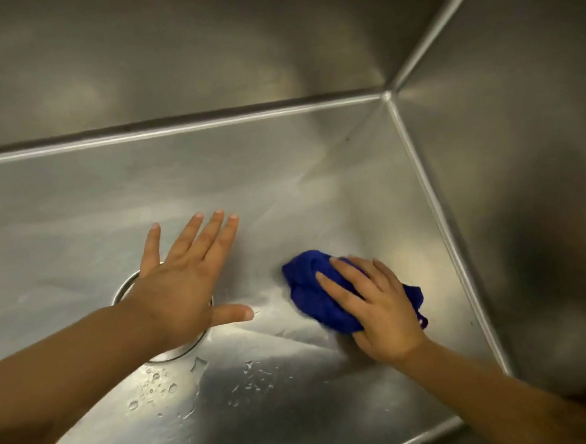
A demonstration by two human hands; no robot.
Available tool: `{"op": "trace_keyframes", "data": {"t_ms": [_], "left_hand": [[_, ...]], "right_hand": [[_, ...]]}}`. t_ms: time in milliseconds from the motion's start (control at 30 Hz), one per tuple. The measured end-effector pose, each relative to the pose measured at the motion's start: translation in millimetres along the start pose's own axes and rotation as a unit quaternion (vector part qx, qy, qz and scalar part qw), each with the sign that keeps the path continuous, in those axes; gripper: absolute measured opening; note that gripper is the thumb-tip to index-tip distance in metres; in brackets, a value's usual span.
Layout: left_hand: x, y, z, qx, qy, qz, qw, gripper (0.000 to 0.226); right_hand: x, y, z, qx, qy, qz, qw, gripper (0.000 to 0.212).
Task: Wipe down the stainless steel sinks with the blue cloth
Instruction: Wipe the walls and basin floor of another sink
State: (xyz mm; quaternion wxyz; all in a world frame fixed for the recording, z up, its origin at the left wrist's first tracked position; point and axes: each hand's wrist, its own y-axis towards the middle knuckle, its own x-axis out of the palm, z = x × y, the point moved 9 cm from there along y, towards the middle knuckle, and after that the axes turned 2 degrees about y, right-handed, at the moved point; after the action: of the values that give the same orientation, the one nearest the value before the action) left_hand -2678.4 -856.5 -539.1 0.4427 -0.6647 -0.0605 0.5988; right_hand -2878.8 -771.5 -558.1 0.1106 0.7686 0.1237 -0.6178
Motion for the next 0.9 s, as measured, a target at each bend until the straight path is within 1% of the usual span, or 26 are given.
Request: {"op": "trace_keyframes", "data": {"t_ms": [67,100,133,167,200,233,267,300,333,367,400,500,567,667,733,767,833,900], "left_hand": [[-5,4,1,0.016,-0.001,0.004,1.0,0.109],[-7,6,3,0.023,0.003,0.002,1.0,0.109],[-9,10,5,0.029,0.012,0.0,1.0,0.11],[-12,13,8,0.032,0.023,-0.001,0.999,0.109],[-15,15,10,0.033,0.031,-0.002,0.999,0.108],[-17,17,13,0.035,0.034,-0.001,0.999,0.107],[-19,20,16,0.039,0.037,-0.002,0.999,0.107],[-21,21,17,0.045,0.042,0.0,0.998,0.107],[-22,23,19,0.05,0.048,0.0,0.998,0.107],[-24,24,20,0.052,0.054,-0.002,0.997,0.107],[-26,25,21,0.054,0.056,-0.002,0.997,0.107],[-31,25,25,0.064,0.043,0.004,0.997,0.111],[-30,26,27,0.08,0.033,0.008,0.996,0.109],[-24,31,28,0.097,0.027,-0.002,0.995,0.109],[-24,38,29,0.097,0.037,-0.002,0.995,0.109],[-25,42,30,0.095,0.039,-0.002,0.995,0.109],[-28,47,35,0.096,0.033,-0.004,0.995,0.11],[-28,50,41,0.101,0.026,-0.005,0.995,0.111]], "right_hand": [[3,-11,0,-0.109,-0.028,-0.044,0.993,0.091],[5,-7,8,-0.151,-0.037,-0.071,0.985,0.093],[5,1,20,-0.175,-0.048,-0.086,0.98,0.09],[2,14,35,-0.173,-0.058,-0.083,0.98,0.086],[-2,29,53,-0.136,-0.058,-0.071,0.987,0.082],[-7,43,72,-0.067,-0.053,-0.052,0.995,0.078],[-13,53,90,0.022,-0.04,-0.028,0.999,0.075],[-17,58,99,0.103,-0.028,0.0,0.994,0.071],[-18,56,102,0.159,-0.026,0.022,0.987,0.069],[-17,50,100,0.186,-0.026,0.031,0.982,0.068],[-15,39,94,0.188,-0.025,0.029,0.981,0.068],[-14,-8,77,0.141,-0.012,0.018,0.99,0.063],[-15,-26,77,0.126,-0.002,0.001,0.992,0.061],[-16,-9,88,0.089,0.007,-0.018,0.996,0.065],[-20,18,106,0.081,-0.006,-0.014,0.997,0.071],[-25,34,118,0.099,-0.014,-0.003,0.995,0.073],[-31,58,138,0.172,-0.023,0.01,0.985,0.075],[-29,63,144,0.216,-0.021,0.012,0.976,0.076]]}}
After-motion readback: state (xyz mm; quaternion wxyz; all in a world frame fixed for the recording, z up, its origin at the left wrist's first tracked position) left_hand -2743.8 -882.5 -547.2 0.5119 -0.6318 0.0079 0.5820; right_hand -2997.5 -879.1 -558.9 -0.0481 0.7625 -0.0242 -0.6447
